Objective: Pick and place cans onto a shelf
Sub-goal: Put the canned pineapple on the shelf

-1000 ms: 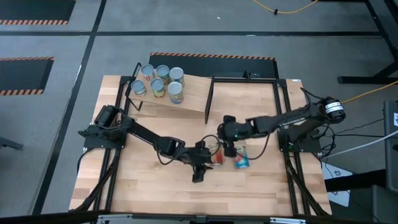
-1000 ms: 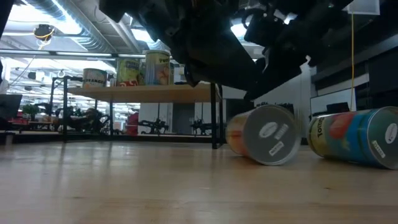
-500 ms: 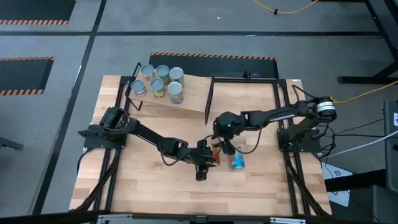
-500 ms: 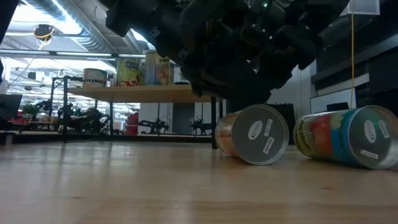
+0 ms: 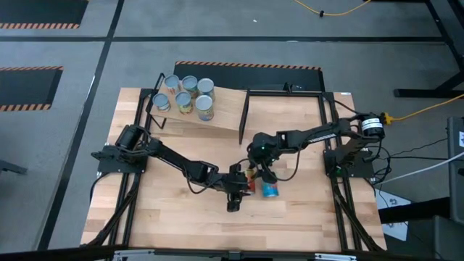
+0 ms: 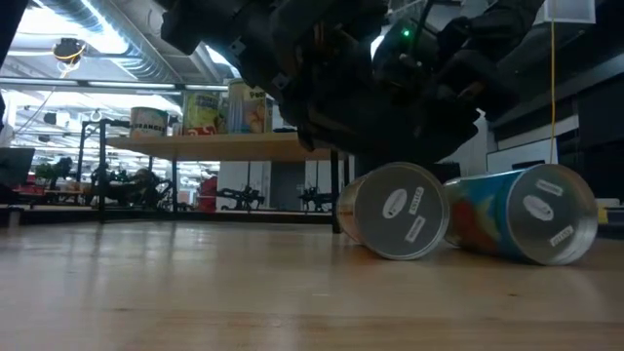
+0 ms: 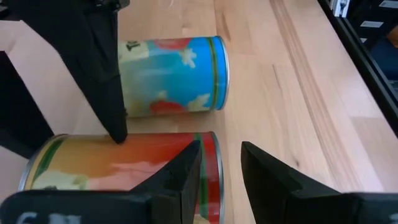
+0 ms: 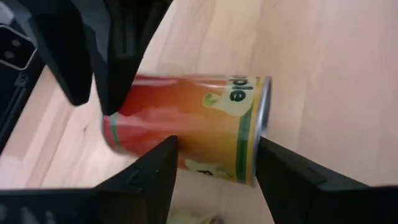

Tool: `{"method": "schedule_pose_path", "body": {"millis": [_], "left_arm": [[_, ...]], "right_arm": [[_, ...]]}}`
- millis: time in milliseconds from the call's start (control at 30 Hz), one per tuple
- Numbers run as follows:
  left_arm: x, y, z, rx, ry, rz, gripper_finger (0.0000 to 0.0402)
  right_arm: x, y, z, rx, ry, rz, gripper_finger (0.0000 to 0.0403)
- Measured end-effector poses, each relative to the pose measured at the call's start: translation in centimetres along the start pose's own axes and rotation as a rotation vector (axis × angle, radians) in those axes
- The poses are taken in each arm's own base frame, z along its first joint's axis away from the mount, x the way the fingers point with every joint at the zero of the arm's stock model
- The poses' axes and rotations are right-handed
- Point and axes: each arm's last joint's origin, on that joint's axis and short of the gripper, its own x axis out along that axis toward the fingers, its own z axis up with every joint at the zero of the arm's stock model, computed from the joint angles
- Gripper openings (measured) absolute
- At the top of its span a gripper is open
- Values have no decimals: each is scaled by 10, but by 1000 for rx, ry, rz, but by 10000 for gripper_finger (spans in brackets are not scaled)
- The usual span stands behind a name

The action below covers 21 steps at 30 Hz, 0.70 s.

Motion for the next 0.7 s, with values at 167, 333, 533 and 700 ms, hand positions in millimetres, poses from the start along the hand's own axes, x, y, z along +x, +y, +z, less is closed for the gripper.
{"method": "schedule_pose_path", "body": {"millis": [167, 333, 533, 700], "left_arm": [[0, 0, -1, 1, 6, 2, 111], [0, 0, -1, 2, 8, 0, 111], [0, 0, -2, 3, 15, 1, 111], [1, 1, -3, 4, 17, 17, 111]], "right_arm": [[0, 1, -1, 2, 4, 24, 189], [0, 1, -1, 7, 9, 25, 147], [0, 1, -2, 8, 13, 25, 88], [0, 1, -2, 9, 13, 23, 62]]}}
